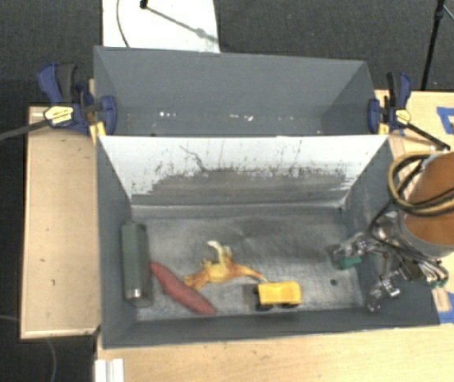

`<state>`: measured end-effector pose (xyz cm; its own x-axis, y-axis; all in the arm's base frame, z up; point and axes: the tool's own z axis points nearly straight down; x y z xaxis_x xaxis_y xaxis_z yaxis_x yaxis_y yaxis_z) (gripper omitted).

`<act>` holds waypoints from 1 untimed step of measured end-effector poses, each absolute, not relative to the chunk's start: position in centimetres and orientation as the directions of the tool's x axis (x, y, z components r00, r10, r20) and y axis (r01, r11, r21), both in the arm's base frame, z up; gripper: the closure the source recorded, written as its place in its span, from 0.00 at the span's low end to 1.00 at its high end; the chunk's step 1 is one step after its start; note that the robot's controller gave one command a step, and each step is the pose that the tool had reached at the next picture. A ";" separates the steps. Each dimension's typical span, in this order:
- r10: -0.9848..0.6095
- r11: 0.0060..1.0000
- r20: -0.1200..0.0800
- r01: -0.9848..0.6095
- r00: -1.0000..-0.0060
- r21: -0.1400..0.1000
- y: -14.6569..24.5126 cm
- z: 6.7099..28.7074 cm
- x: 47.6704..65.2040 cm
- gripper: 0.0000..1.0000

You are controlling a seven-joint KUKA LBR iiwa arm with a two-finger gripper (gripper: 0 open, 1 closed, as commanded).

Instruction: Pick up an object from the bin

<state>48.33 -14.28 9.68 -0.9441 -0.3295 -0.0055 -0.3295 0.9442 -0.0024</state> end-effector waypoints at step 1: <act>-0.330 0.944 -0.006 -0.330 -0.944 -0.003 -14.3 9.7 48.3 0.00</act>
Offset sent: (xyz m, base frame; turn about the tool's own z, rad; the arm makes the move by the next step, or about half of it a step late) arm 0.0321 0.0158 0.0123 -0.3167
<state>48.33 -14.28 9.68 -0.9438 -0.3304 -0.0056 -0.3304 0.9438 -0.0025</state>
